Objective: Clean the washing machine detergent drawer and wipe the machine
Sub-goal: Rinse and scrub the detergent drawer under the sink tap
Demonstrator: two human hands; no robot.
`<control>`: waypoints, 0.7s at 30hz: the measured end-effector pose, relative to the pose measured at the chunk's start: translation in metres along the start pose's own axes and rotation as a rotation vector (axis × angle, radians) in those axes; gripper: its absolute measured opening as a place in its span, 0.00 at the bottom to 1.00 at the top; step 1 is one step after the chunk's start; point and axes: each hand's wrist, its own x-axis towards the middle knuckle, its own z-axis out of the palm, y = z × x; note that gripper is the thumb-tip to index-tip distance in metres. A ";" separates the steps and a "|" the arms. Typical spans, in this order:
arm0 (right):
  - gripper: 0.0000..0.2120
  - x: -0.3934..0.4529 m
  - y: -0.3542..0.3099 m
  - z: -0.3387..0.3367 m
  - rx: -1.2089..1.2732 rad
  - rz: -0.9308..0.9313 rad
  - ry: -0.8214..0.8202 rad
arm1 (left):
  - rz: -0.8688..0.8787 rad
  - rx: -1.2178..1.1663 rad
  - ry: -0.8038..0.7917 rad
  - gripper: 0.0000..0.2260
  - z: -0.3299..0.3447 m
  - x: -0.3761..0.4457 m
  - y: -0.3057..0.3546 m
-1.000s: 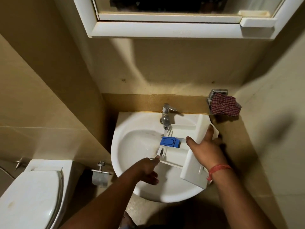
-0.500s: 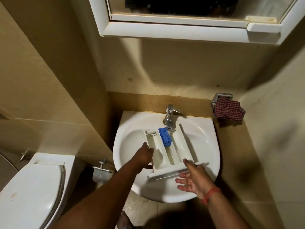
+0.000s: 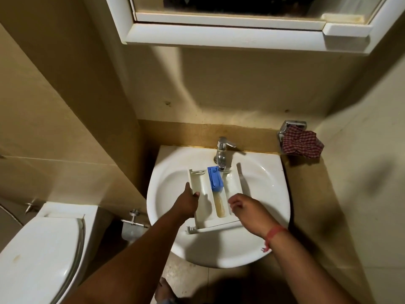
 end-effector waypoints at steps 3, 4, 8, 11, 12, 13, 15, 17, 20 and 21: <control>0.10 0.024 -0.019 0.030 -0.277 -0.065 -0.143 | -0.020 -0.001 -0.010 0.25 -0.001 0.001 -0.001; 0.12 0.032 -0.022 0.041 -0.327 -0.069 -0.175 | -0.028 -0.003 -0.017 0.26 -0.001 0.002 -0.001; 0.24 0.049 -0.021 0.064 -0.457 -0.051 -0.232 | -0.037 -0.007 -0.055 0.26 -0.003 0.002 -0.001; 0.25 0.051 -0.021 0.066 -0.582 -0.001 -0.304 | -0.044 -0.006 -0.066 0.27 -0.005 0.005 -0.003; 0.25 0.053 -0.021 0.067 -0.623 0.025 -0.324 | -0.044 -0.008 -0.068 0.27 -0.005 0.006 -0.003; 0.24 0.054 -0.021 0.067 -0.655 0.046 -0.342 | -0.042 -0.011 -0.072 0.27 -0.005 0.006 -0.003; 0.23 0.055 -0.023 0.067 -0.694 0.059 -0.360 | -0.025 -0.017 -0.076 0.26 -0.006 0.006 -0.003; 0.23 0.057 -0.026 0.068 -0.701 0.042 -0.341 | 0.002 -0.023 -0.088 0.22 -0.007 0.006 -0.004; 0.23 0.059 -0.029 0.070 -0.727 -0.019 -0.247 | 0.013 -0.043 -0.120 0.19 -0.012 0.008 -0.006; 0.23 0.059 -0.028 0.072 -0.729 -0.021 -0.244 | 0.012 -0.045 -0.125 0.18 -0.014 0.009 -0.006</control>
